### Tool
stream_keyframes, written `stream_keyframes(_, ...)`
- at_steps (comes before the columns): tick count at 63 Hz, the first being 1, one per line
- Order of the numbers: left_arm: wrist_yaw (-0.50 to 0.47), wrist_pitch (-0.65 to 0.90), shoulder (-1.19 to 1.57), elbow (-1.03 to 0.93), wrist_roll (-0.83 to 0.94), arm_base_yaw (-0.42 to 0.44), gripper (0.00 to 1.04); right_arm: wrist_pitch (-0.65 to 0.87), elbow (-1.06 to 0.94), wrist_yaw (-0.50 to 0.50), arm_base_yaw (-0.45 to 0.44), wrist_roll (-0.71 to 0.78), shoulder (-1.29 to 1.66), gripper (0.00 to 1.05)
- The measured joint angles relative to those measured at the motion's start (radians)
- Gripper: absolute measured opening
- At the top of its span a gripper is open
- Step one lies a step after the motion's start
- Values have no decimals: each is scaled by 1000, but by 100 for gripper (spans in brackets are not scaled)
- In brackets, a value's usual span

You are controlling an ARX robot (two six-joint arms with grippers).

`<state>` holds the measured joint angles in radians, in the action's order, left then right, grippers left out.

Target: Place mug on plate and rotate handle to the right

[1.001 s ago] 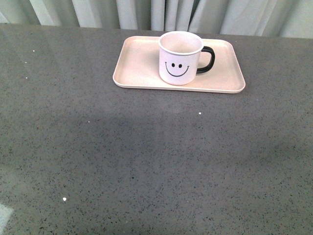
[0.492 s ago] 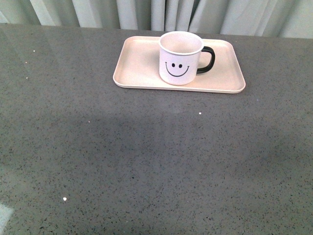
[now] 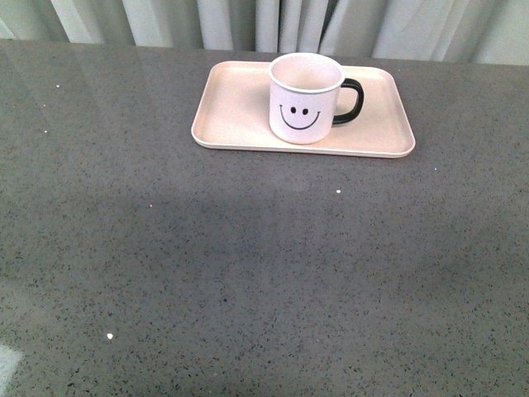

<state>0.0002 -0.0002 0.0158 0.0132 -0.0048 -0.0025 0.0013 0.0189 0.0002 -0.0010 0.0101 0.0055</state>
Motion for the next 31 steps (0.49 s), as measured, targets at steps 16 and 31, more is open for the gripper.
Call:
stream_keyframes(16,0,0,0,0,0,0,95,0,0,0,0,0,0,96)
stream_keyframes(31,0,0,0,0,0,0,96,0,0,0,0,0,0,96)
